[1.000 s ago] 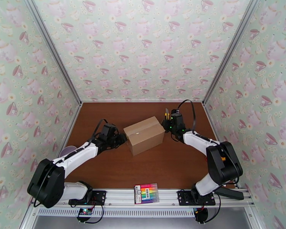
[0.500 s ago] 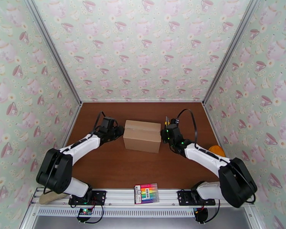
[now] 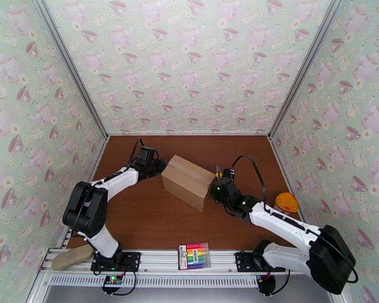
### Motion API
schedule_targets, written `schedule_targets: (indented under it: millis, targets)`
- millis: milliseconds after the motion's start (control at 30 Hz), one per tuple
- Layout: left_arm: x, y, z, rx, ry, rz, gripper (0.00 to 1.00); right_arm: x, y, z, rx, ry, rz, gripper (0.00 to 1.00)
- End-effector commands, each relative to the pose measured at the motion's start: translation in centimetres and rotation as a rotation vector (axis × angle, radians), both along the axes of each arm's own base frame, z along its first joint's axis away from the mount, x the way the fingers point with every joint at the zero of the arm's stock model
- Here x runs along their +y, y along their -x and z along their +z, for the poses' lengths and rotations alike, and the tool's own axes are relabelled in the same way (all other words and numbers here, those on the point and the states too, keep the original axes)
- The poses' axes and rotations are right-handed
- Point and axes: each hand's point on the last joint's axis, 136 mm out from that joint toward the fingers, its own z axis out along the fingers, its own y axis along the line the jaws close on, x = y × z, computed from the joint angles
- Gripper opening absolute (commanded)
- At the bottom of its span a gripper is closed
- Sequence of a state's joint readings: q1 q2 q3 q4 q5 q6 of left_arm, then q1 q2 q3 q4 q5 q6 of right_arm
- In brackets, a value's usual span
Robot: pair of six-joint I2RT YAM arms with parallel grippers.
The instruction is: Unpack the express box
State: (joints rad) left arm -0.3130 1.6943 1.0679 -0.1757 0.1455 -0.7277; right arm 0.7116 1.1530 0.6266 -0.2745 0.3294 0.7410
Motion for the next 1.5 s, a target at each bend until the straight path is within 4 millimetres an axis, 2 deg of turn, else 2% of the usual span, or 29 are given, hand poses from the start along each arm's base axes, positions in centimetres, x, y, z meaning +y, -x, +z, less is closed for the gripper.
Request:
schedule_targets:
  millis: [0, 100, 233, 267, 367, 500, 600, 767, 933, 1133, 1267, 1467]
  targets:
    - [1.7, -0.5, 1.8, -0.038, -0.014, 0.007, 0.39, -0.4, 1.4, -0.3, 0.037, -0.002, 0.014, 0.0]
    - [3.5, 0.7, 3.1, -0.048, -0.031, 0.03, 0.39, -0.9, 2.0, -0.1, 0.051, 0.014, 0.021, 0.0]
    - [4.9, 3.5, 5.0, -0.05, -0.051, 0.044, 0.4, -1.7, 2.5, 1.0, 0.036, 0.044, 0.029, 0.0]
    - [5.2, 4.9, 4.1, -0.02, -0.056, 0.041, 0.4, -1.8, 2.5, 1.4, 0.024, 0.049, 0.033, 0.0]
    - [5.4, 8.0, 4.4, -0.006, -0.039, 0.047, 0.4, -1.5, 1.9, 2.2, -0.006, 0.059, 0.072, 0.0]
    - [4.5, 11.8, 4.4, 0.018, -0.001, 0.038, 0.4, -1.4, -0.1, 0.7, 0.083, 0.023, 0.1, 0.0]
    - [3.1, 14.2, 4.4, 0.039, -0.003, 0.0, 0.4, -1.9, -2.2, 0.7, 0.071, 0.049, 0.079, 0.0]
    - [-0.3, 16.2, 4.6, 0.037, 0.07, -0.049, 0.41, -2.6, -5.4, 1.6, 0.037, 0.041, 0.037, 0.0]
    - [-2.3, 15.0, 4.0, 0.02, 0.137, -0.041, 0.41, -2.0, -7.1, 2.1, 0.016, 0.049, 0.04, 0.0]
    - [-3.7, 11.7, 3.4, 0.005, 0.137, -0.028, 0.4, -1.2, -7.3, 1.3, 0.034, 0.014, 0.052, 0.0]
    - [-3.9, 9.1, 3.2, -0.002, 0.122, -0.011, 0.4, -1.0, -6.9, 1.2, 0.035, 0.003, 0.061, 0.0]
    - [-2.6, 5.8, 3.1, -0.025, 0.101, 0.045, 0.39, 0.1, -5.6, 1.6, 0.037, 0.011, 0.109, 0.0]
